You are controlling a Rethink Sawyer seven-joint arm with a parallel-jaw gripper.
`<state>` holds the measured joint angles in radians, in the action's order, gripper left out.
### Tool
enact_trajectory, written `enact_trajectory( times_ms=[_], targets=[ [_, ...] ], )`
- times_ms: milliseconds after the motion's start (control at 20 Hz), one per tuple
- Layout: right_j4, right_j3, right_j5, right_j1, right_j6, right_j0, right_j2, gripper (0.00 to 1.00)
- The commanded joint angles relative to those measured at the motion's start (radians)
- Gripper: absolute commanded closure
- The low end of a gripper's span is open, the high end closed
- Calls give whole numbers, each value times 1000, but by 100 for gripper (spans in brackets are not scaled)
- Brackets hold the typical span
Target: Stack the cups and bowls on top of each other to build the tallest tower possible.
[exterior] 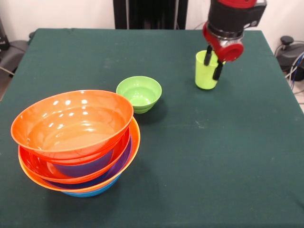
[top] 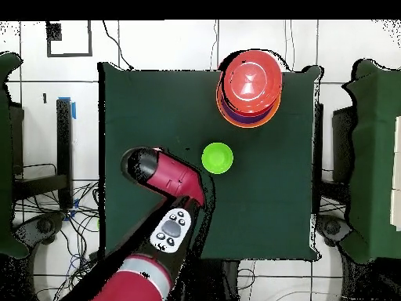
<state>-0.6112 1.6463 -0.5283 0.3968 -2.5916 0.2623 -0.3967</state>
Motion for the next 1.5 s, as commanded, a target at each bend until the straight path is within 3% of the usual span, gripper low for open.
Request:
enact_trajectory(
  times_ms=[50, 150, 700, 1500],
  targets=[
    [7, -22, -210, 54, -294, 58, -10, 0],
    [7, -22, -229, 65, -299, 67, -19, 0],
    [-32, 81, -105, 71, -272, 63, 44, 0],
    [-43, 98, 31, 6, -237, 22, 89, 0]
  ],
)
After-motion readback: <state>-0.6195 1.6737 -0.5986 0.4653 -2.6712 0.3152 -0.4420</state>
